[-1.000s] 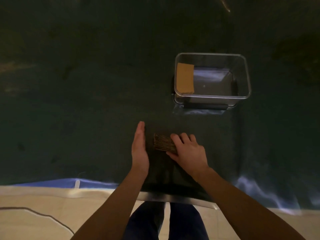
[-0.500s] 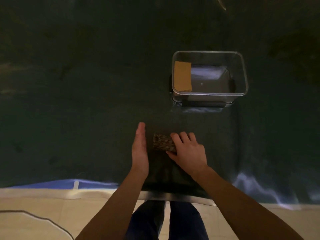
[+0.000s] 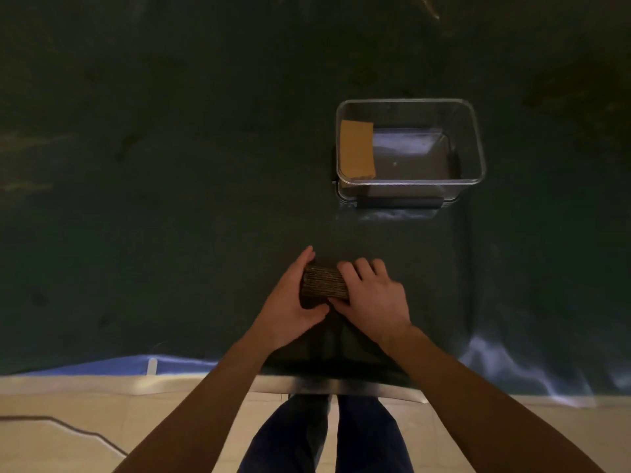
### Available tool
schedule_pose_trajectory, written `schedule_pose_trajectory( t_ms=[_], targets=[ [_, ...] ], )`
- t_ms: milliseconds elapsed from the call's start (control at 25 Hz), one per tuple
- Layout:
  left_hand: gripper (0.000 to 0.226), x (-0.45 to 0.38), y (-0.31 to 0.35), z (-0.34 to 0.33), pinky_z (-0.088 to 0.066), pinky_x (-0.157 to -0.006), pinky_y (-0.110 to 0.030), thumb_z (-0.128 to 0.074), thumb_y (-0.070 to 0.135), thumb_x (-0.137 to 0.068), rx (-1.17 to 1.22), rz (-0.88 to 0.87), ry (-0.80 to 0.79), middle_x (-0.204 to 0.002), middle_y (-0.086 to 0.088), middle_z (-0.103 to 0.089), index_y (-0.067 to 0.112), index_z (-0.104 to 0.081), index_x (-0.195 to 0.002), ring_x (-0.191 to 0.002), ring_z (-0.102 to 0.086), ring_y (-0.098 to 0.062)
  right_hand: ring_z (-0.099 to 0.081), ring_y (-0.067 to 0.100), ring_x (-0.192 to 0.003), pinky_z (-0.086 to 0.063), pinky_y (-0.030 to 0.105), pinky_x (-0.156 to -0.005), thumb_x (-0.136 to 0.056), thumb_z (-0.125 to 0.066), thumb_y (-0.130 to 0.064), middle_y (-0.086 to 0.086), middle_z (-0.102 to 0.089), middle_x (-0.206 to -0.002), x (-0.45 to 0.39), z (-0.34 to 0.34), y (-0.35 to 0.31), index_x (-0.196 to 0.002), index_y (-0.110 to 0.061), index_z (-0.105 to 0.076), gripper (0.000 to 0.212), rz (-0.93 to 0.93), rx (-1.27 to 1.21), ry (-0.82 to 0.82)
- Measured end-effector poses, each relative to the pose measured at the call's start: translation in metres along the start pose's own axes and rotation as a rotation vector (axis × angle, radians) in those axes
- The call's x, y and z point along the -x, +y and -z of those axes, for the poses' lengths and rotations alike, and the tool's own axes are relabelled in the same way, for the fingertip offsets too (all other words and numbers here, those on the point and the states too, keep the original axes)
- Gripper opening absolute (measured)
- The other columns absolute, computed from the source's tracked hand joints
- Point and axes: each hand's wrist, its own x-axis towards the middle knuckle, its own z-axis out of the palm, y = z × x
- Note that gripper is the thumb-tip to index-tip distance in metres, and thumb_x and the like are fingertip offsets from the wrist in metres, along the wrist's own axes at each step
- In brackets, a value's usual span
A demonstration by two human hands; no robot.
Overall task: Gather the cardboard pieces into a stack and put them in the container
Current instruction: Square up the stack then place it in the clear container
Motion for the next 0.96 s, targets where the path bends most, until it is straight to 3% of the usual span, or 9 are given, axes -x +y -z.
schedule_pose_trajectory(
  t_ms=[80, 160, 240, 360, 440, 560, 720, 880, 960],
  targets=[
    [0.092, -0.009, 0.002, 0.007, -0.034, -0.103, -0.026, -0.076, 0.022, -0.073, -0.349, -0.089, 0.008, -0.145, 0.01, -0.038, 0.033, -0.027, -0.15, -0.125, -0.032, -0.012, -0.054, 0.024, -0.091, -0.044, 0.03, -0.047, -0.074, -0.069, -0.051, 0.002, -0.059, -0.1, 0.0, 0.0, 0.0, -0.113, -0.025, -0.052, 0.05, 0.003, 0.002, 0.019],
    [0.069, -0.019, 0.008, 0.006, -0.043, -0.093, -0.03, -0.075, 0.024, -0.073, -0.513, -0.177, -0.004, -0.133, 0.01, -0.048, 0.032, -0.044, -0.135, -0.113, -0.039, -0.015, -0.054, 0.024, -0.09, -0.043, 0.029, -0.048, -0.075, -0.068, -0.05, 0.001, -0.059, -0.1, 0.0, -0.001, -0.001, -0.112, -0.025, -0.052, 0.048, 0.023, -0.014, 0.026],
    [0.053, -0.03, 0.013, 0.012, -0.048, -0.086, -0.036, -0.075, 0.025, -0.072, -0.514, -0.169, -0.059, -0.117, 0.011, -0.056, 0.032, -0.052, -0.119, -0.103, -0.046, -0.013, -0.054, 0.023, -0.094, -0.05, 0.032, -0.055, -0.074, -0.067, -0.051, 0.0, -0.058, -0.104, 0.001, 0.0, 0.006, -0.116, -0.026, -0.052, 0.051, 0.025, -0.054, 0.029],
    [0.045, -0.039, 0.012, 0.019, -0.048, -0.084, -0.036, -0.075, 0.029, -0.071, -0.495, -0.174, -0.096, -0.102, 0.018, -0.055, 0.037, -0.053, -0.11, -0.095, -0.047, -0.008, -0.053, 0.02, -0.099, -0.054, 0.037, -0.073, -0.068, -0.07, -0.058, -0.002, -0.053, -0.115, 0.012, 0.002, 0.024, -0.125, -0.03, -0.047, 0.067, -0.127, -0.183, 0.019],
    [0.045, -0.037, 0.009, 0.018, -0.044, -0.081, -0.026, -0.076, 0.029, -0.072, -0.49, -0.196, -0.084, -0.1, 0.022, -0.053, 0.038, -0.054, -0.11, -0.095, -0.047, -0.006, -0.059, 0.018, -0.092, -0.056, 0.037, -0.067, -0.069, -0.069, -0.062, -0.004, -0.054, -0.113, 0.021, 0.003, 0.031, -0.125, -0.036, -0.042, 0.068, -0.229, -0.271, -0.02],
    [0.048, -0.033, 0.003, 0.014, -0.035, -0.078, -0.01, -0.079, 0.023, -0.072, -0.426, -0.219, -0.032, -0.102, 0.022, -0.058, 0.036, -0.058, -0.112, -0.093, -0.05, -0.003, -0.066, 0.015, -0.071, -0.056, 0.033, -0.058, -0.072, -0.063, -0.067, -0.008, -0.066, -0.094, 0.021, 0.002, 0.03, -0.121, -0.037, -0.035, 0.063, -0.26, -0.315, -0.063],
    [0.053, -0.03, 0.004, 0.015, -0.041, -0.074, -0.007, -0.084, 0.016, -0.071, -0.217, -0.105, -0.05, -0.096, 0.018, -0.064, 0.039, -0.056, -0.109, -0.09, -0.061, 0.004, -0.066, 0.016, -0.065, -0.051, 0.029, -0.056, -0.074, -0.065, -0.064, -0.009, -0.066, -0.082, 0.017, -0.002, 0.033, -0.112, -0.036, -0.033, 0.057, -0.269, -0.383, -0.094],
    [0.049, -0.033, 0.01, 0.013, -0.044, -0.074, -0.015, -0.082, 0.016, -0.072, -0.243, -0.094, -0.081, -0.097, 0.015, -0.061, 0.035, -0.051, -0.105, -0.09, -0.06, 0.001, -0.067, 0.019, -0.065, -0.049, 0.029, -0.057, -0.074, -0.066, -0.061, -0.008, -0.063, -0.077, 0.013, -0.001, 0.035, -0.103, -0.031, -0.035, 0.052, -0.239, -0.384, -0.09],
    [0.048, -0.032, 0.013, 0.017, -0.041, -0.077, -0.01, -0.084, 0.019, -0.07, -0.275, -0.113, -0.041, -0.1, 0.02, -0.056, 0.037, -0.053, -0.102, -0.094, -0.056, 0.006, -0.067, 0.019, -0.063, -0.048, 0.029, -0.055, -0.074, -0.064, -0.063, -0.007, -0.064, -0.074, 0.011, 0.002, 0.037, -0.102, -0.03, -0.036, 0.051, -0.185, -0.341, -0.053]
  ],
)
